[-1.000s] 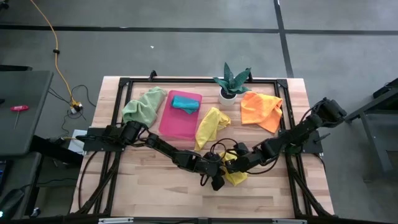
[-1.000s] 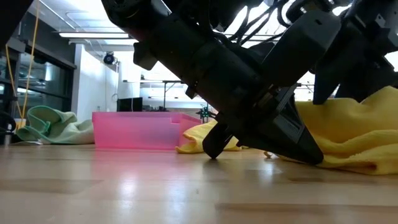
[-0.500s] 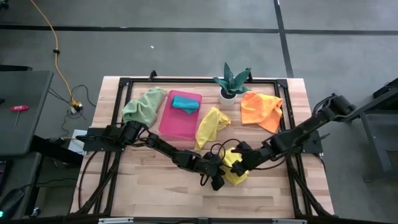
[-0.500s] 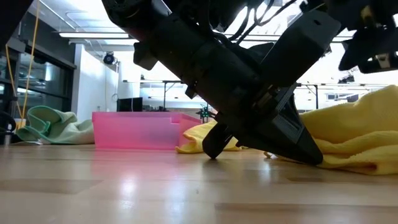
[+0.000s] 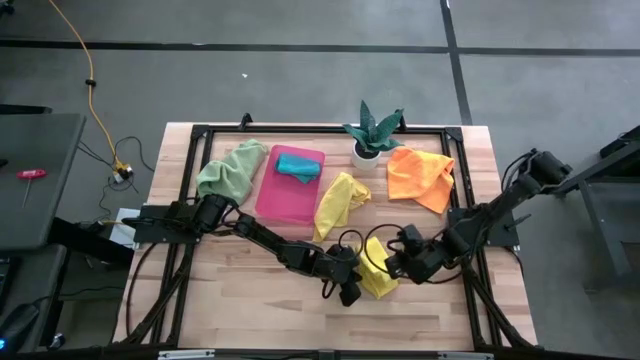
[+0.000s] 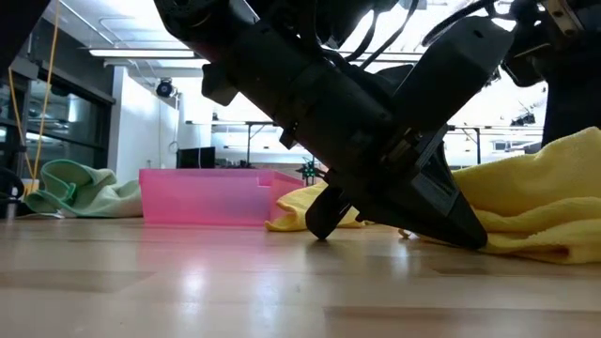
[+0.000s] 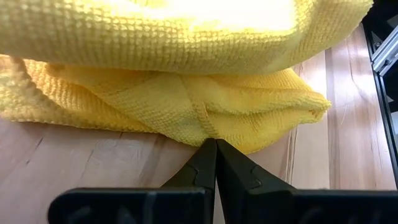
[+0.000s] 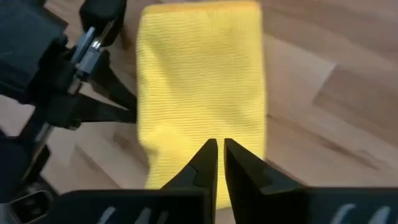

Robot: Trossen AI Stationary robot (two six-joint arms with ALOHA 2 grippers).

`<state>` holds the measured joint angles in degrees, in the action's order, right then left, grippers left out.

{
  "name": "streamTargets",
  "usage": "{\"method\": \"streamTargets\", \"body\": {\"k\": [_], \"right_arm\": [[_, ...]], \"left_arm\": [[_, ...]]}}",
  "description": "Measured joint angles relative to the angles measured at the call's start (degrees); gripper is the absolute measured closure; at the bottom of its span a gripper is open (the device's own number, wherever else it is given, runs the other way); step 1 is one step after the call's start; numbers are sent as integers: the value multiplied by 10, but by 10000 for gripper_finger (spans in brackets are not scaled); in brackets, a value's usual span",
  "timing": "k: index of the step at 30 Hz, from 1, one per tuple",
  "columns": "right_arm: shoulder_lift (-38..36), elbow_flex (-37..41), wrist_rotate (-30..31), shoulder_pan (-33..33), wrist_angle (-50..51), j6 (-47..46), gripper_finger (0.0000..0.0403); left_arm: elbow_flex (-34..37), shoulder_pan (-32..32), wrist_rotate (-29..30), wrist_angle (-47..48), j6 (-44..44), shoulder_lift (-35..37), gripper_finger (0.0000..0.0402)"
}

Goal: Fold microfiber towels
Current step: Fold the bottom yellow microfiber cloth

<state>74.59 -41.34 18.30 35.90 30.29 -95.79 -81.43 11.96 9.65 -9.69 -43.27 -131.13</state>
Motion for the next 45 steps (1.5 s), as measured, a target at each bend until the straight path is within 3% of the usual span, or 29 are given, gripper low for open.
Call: {"method": "streamTargets", "body": {"k": [6, 18, 26, 36, 41, 45], "right_arm": [[13, 19, 1, 2, -74, -2, 398], [128, 19, -33, 18, -246, -2, 402], [175, 19, -40, 22, -276, -32, 403], [165, 19, -30, 21, -286, -18, 403], [145, 19, -4, 24, -282, 1, 403], [103, 19, 21, 25, -250, 26, 403]], "left_arm": [[0, -3, 0, 0, -2, 0, 402], [0, -13, -4, -2, -19, 1, 402], [0, -13, -5, 1, -16, 2, 401], [3, -25, -31, 168, 111, 73, 401], [2, -24, -7, 247, 167, 123, 401], [1, -18, 10, 249, 199, 150, 401]]}}
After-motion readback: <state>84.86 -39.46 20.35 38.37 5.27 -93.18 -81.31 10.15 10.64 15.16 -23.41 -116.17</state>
